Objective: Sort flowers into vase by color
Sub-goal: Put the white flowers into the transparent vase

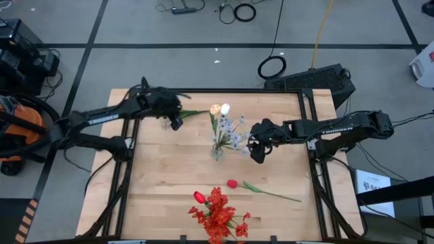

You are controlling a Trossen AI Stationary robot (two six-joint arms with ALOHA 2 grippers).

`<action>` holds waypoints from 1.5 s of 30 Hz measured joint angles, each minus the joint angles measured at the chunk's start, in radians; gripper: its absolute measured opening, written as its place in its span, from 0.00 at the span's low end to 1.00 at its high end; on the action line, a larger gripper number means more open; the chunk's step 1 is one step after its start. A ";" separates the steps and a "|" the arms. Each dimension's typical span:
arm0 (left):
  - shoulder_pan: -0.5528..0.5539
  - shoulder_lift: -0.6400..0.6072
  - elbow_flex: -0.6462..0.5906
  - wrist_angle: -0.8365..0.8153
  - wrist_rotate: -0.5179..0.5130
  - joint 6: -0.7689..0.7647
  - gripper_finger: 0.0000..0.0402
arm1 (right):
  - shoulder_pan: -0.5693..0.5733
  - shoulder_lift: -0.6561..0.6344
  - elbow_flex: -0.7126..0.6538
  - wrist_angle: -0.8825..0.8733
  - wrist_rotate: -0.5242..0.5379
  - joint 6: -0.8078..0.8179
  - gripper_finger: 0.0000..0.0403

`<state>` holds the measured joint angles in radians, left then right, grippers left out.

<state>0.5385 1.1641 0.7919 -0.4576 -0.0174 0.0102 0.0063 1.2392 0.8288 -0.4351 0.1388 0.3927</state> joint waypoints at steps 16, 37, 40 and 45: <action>0.063 0.559 0.366 -0.117 0.126 0.286 0.24 | 0.000 0.000 0.000 -0.071 -0.010 0.079 0.36; 0.081 0.840 0.520 -0.310 0.105 0.630 0.05 | 0.000 0.000 0.000 -0.055 -0.010 0.073 0.36; 0.058 0.831 0.524 -0.416 0.056 0.709 0.02 | 0.000 0.000 0.000 -0.055 -0.008 0.055 0.36; 0.006 0.791 0.521 -0.601 -0.024 0.847 0.01 | 0.000 0.000 0.000 -0.054 0.024 0.011 0.36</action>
<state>0.5443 1.9550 1.3128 -1.0586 -0.0411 0.8569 0.0065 1.2396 0.8288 -0.4896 0.1625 0.4038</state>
